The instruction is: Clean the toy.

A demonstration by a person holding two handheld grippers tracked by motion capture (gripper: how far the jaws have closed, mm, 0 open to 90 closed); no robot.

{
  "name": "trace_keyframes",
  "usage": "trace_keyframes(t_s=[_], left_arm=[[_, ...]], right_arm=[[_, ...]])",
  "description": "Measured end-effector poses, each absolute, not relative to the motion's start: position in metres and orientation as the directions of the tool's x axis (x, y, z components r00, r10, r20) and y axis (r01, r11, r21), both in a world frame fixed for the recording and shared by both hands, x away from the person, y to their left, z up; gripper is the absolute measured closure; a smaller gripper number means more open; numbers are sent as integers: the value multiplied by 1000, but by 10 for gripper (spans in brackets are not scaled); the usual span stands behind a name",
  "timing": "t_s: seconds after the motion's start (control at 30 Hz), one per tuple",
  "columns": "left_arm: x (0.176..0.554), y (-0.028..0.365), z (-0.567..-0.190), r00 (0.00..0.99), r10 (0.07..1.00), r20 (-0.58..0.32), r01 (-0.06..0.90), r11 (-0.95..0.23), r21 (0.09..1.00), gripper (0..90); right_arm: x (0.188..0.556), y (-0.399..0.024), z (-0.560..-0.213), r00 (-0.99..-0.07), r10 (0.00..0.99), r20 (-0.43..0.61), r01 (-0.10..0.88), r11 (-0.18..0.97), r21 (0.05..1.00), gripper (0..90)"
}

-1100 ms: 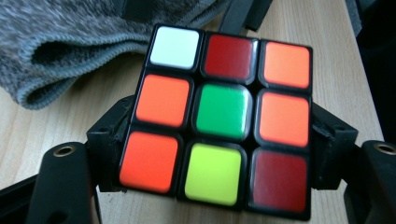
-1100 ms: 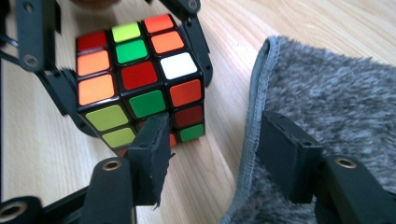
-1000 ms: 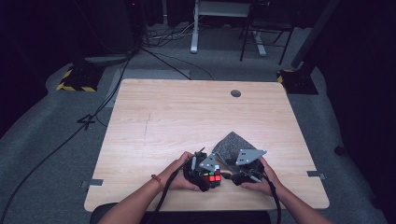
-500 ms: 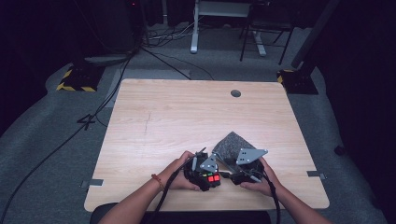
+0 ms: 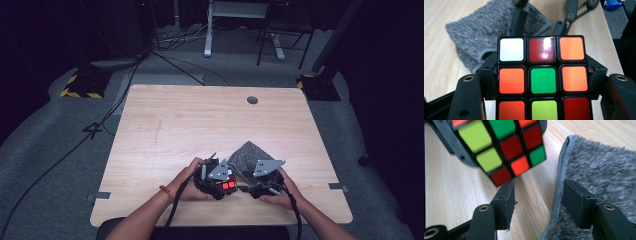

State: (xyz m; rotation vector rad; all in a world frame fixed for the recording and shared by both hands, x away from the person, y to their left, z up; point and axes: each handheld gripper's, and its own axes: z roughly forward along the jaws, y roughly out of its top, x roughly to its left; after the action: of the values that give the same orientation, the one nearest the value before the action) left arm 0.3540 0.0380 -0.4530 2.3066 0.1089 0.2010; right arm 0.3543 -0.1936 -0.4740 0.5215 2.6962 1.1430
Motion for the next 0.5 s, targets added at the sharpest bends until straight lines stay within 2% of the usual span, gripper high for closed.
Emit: trace_keyframes(t_s=[0.27,0.5], left_arm=[[353,42,-448,984,146,102,12,-627,779,332],[351,40,-448,985,138,106,5,-632,775,332]], right_arm=[[356,-189,-480,-927,374,-23,250,662,706,454],[356,-188,-480,-931,366,-14,241,641,729,490]])
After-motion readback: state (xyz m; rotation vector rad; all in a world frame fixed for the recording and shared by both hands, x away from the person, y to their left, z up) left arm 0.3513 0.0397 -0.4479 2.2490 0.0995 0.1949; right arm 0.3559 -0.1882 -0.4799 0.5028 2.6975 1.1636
